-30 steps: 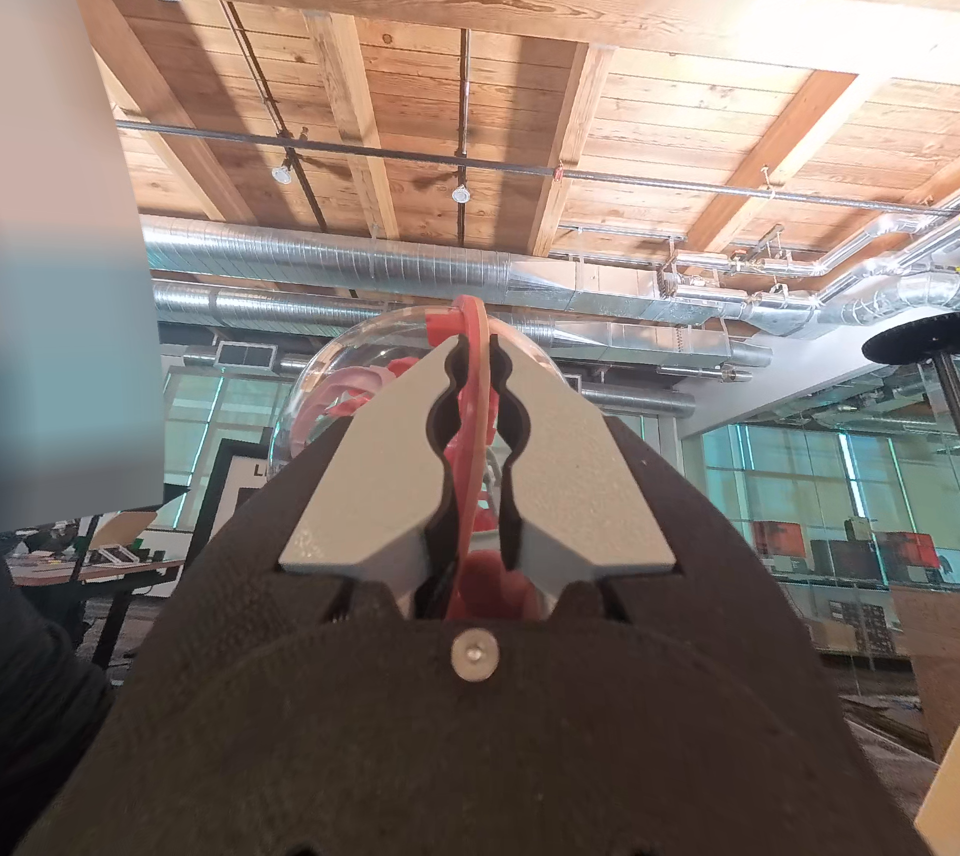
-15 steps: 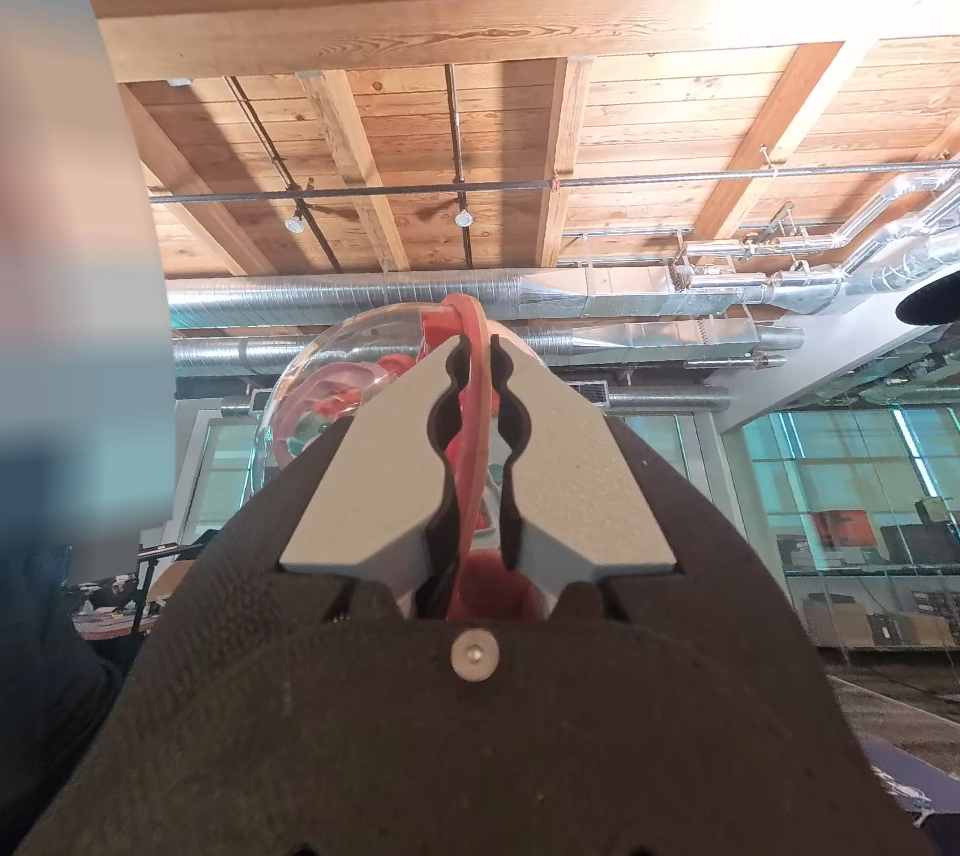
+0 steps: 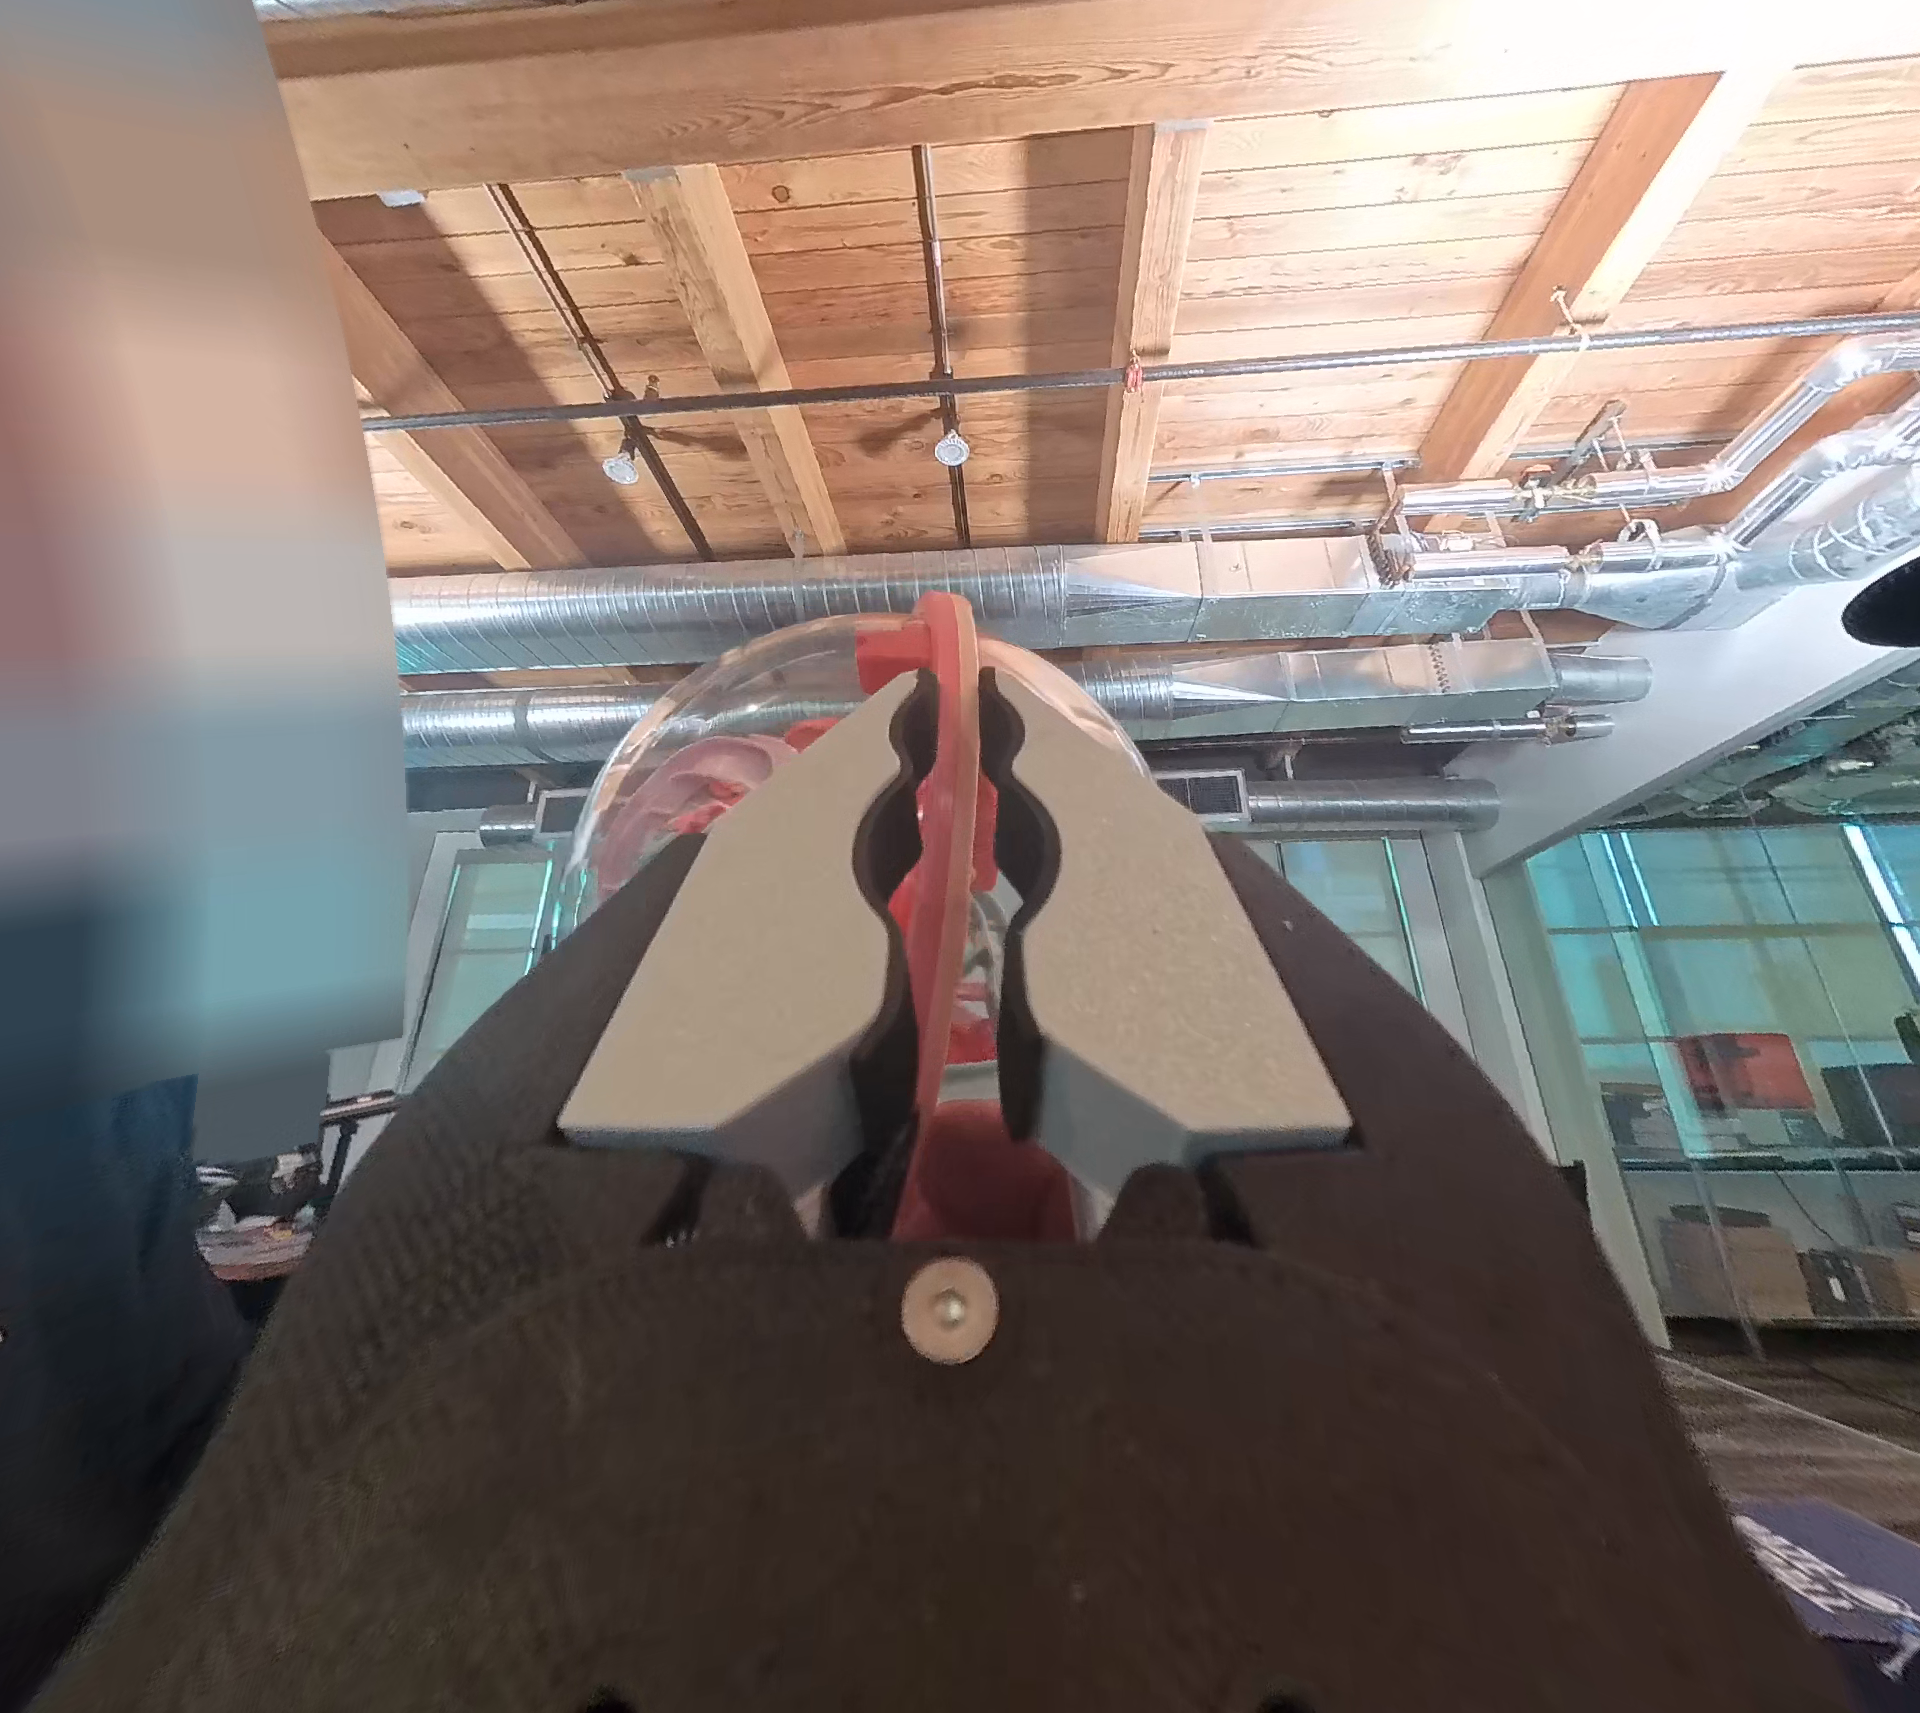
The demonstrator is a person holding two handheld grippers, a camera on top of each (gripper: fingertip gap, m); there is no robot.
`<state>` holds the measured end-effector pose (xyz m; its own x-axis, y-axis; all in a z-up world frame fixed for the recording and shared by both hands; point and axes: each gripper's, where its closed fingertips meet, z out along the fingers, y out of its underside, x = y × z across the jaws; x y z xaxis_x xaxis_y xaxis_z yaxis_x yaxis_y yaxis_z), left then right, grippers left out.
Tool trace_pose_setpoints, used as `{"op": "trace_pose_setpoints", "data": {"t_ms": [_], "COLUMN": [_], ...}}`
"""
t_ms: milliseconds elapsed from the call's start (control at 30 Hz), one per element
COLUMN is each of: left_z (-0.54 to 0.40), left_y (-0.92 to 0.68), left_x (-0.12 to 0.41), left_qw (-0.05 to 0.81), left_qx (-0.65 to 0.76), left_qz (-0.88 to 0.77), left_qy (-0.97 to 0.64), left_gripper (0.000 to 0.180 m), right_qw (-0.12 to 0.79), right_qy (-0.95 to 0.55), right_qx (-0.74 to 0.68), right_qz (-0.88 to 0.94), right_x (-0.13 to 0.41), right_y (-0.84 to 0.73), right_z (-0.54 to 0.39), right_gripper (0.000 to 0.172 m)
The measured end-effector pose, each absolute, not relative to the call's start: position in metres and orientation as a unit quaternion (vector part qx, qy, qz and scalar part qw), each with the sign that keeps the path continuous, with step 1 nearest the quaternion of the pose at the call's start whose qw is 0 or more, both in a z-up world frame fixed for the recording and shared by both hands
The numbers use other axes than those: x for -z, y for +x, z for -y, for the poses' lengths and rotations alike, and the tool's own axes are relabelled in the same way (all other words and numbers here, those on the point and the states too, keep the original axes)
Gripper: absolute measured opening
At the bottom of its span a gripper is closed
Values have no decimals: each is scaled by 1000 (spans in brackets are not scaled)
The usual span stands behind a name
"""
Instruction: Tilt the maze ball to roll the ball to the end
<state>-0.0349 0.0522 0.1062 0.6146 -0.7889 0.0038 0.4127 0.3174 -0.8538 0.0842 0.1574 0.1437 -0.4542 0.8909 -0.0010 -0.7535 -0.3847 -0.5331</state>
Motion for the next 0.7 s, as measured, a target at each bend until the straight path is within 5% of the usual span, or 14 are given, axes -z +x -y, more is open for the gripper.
{"op": "trace_pose_setpoints", "data": {"t_ms": [700], "left_z": [-42], "left_y": [-18], "left_x": [-99], "left_qw": [737], "left_qx": [201], "left_qz": [-401], "left_qy": [-506], "left_gripper": [7], "right_qw": [525], "right_qy": [-231], "right_qx": [-654], "right_qz": [493], "right_x": [-100], "right_y": [76], "right_z": [-136], "right_gripper": [12]}}
